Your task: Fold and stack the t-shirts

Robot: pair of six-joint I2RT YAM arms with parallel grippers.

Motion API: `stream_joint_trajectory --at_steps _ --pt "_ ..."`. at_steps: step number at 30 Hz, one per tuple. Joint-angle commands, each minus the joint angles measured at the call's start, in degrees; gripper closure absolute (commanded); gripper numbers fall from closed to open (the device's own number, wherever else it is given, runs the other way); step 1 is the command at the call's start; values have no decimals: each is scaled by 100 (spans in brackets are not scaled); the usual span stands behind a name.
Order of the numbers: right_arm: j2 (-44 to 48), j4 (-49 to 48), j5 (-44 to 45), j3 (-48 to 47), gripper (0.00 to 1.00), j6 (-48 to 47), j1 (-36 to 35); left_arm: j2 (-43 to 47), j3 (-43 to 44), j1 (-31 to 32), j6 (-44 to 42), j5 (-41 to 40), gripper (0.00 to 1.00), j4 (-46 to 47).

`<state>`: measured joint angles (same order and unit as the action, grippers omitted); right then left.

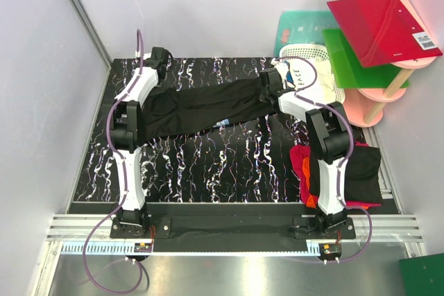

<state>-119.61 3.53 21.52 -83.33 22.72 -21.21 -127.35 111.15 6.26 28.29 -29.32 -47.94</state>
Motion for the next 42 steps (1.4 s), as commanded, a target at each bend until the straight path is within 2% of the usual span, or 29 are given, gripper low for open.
stream_joint_trajectory --at_steps 1,2,3,4,5,6,9,12,22,27,33,34,35,36,37,42 --pt "-544 -169 230 -604 82 -285 82 421 -154 -11 53 92 54 189" --pt "-598 -29 187 -710 66 -294 73 526 -303 -2 62 198 42 311" --pt "-590 -19 143 -720 42 -329 73 771 -653 7 71 225 34 381" --pt "-503 -54 160 -615 27 -321 82 921 -856 7 54 277 20 495" --pt "-415 -89 177 -536 11 -286 73 1070 -1085 7 -16 539 16 836" --pt "-309 -133 186 -440 0 -251 82 1342 -1470 15 -104 698 14 987" --pt "130 -221 46 -140 0 -172 73 1678 -1860 42 -245 1077 13 1261" --pt "586 -239 -77 158 0 -101 82 1740 -1939 191 -359 1113 20 1322" --pt "1080 -493 -236 704 0 -57 82 1231 -1711 437 -483 1306 29 1419" --pt "1168 -529 -288 766 0 -92 82 993 -1615 446 -386 1253 47 1419" --pt "1230 -555 -324 757 0 -136 82 694 -1395 446 -412 1288 46 1340" --pt "1230 -555 -367 748 0 -145 82 650 -1377 437 -395 1306 50 1340" --pt "1238 -555 -376 739 1 -162 82 633 -1368 455 -386 1297 60 1332" --pt "1239 -555 -394 739 0 -154 82 624 -1368 437 -377 1297 87 1331" --pt "1247 -555 -394 739 0 -163 82 641 -1394 446 -360 1236 99 1323" --pt "1247 -555 -429 774 1 -171 73 956 -1605 437 -254 911 100 1323"
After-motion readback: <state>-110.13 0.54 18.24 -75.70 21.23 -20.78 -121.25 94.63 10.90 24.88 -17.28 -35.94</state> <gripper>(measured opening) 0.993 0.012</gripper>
